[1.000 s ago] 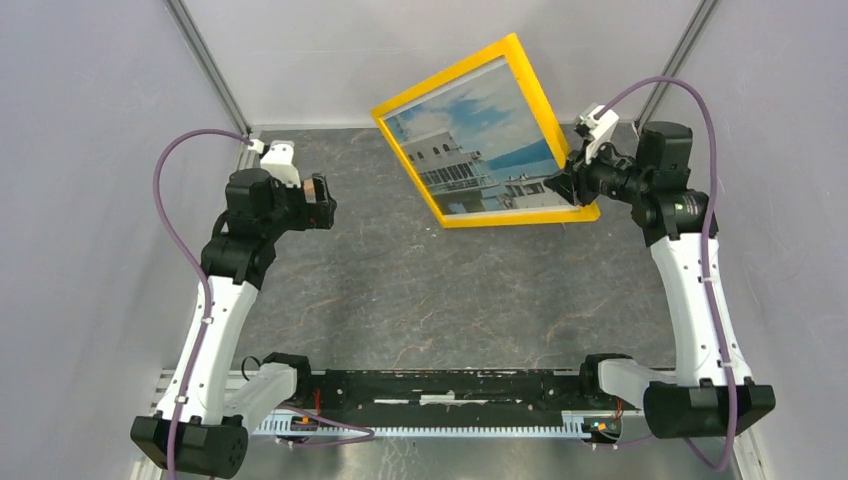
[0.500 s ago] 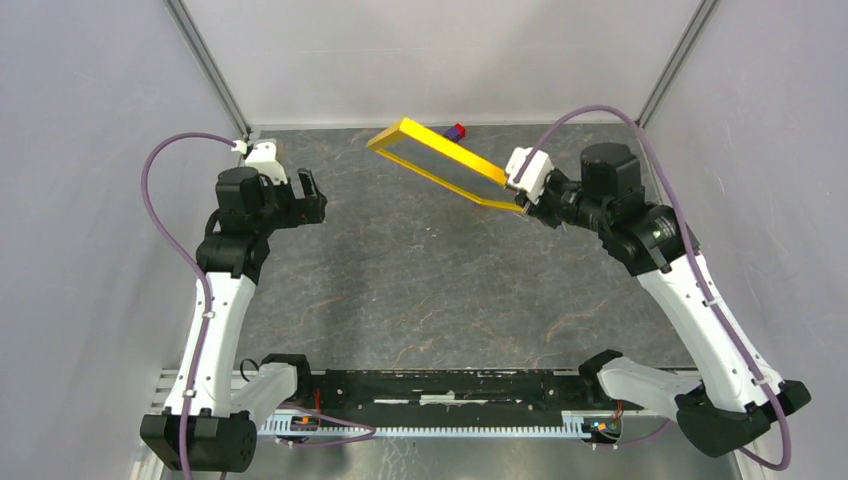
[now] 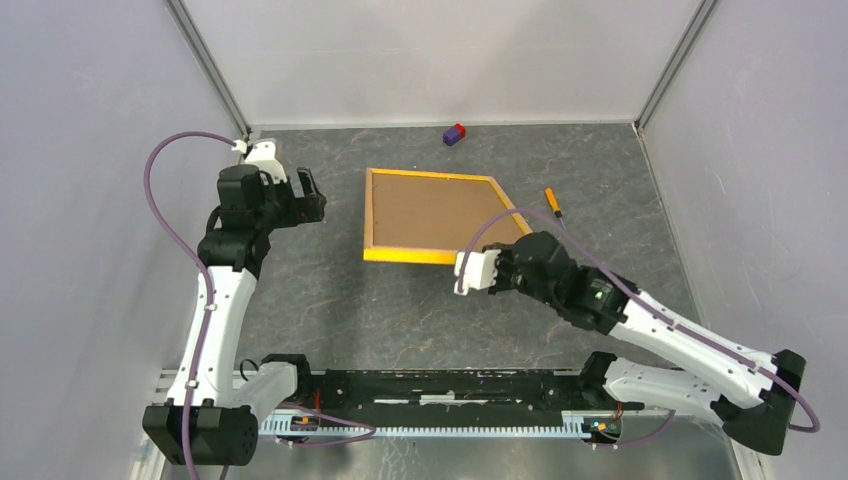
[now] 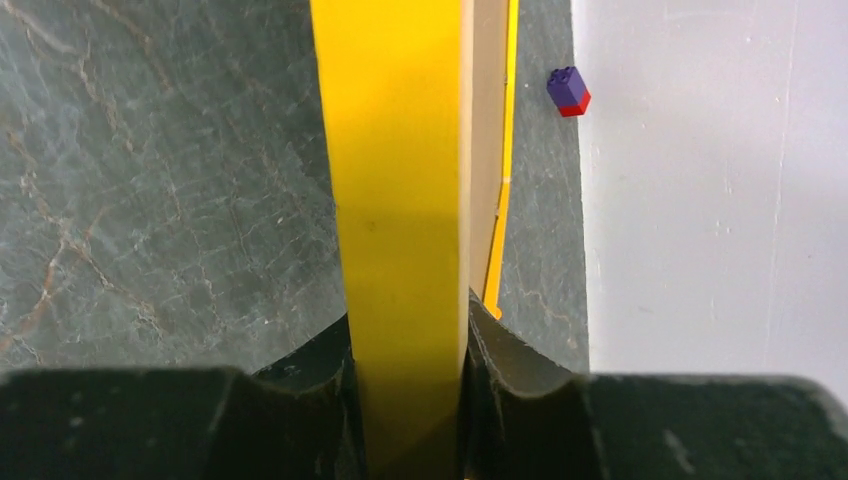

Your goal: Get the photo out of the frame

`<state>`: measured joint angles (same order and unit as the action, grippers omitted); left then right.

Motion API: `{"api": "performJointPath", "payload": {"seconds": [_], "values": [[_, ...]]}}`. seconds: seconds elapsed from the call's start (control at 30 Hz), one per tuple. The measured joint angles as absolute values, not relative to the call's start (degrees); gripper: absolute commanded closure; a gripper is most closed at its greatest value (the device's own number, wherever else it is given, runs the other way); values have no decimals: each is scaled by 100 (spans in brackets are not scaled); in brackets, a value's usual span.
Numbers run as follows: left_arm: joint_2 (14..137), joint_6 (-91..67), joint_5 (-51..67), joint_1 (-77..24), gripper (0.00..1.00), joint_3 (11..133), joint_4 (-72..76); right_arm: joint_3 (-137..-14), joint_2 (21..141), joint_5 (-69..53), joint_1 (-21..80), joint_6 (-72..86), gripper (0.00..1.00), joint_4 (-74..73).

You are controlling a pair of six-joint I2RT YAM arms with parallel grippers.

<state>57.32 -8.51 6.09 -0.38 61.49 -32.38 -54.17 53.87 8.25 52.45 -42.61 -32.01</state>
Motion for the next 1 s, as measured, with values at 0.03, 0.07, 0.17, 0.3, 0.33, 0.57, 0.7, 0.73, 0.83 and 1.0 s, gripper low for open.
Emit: {"api": "performJointPath", "payload": {"seconds": [0.03, 0.07, 0.17, 0.3, 0.33, 0.57, 0.7, 0.73, 0.83, 1.0], "values": [[5754, -851, 611, -14, 0, 6149, -3238, -5192, 5387, 1035, 5384, -4333, 99, -3011], [5778, -854, 613, 19, 0, 6149, -3238, -4978, 5391, 1203, 5516, -4412, 98, -2847], [5881, -851, 611, 123, 0, 6149, -3240, -4469, 5411, 1559, 5745, -4646, 95, -2375], [5970, -854, 617, 154, 0, 6149, -3238, -4016, 5546, 1962, 5940, -4696, 78, -1811], [5988, -854, 626, 154, 0, 6149, -3238, -3894, 5590, 2058, 5999, -4722, 76, -1658], [6143, -854, 856, 154, 0, 6145, -3199, -3332, 5942, 2412, 6230, -4842, 62, -891], [6246, -854, 991, 154, 0, 6136, -3122, -3173, 6311, 2320, 6252, -4633, 55, -644], [6265, -854, 1026, 154, 0, 6121, -3105, -3131, 6412, 2294, 6261, -4622, 52, -624], [6302, -854, 1090, 154, 0, 6069, -3094, -3065, 6643, 2134, 6267, -4447, 45, -602], [6324, -854, 1199, 154, 0, 6027, -3065, -2987, 7013, 1693, 6265, -4091, 37, -628]]}}
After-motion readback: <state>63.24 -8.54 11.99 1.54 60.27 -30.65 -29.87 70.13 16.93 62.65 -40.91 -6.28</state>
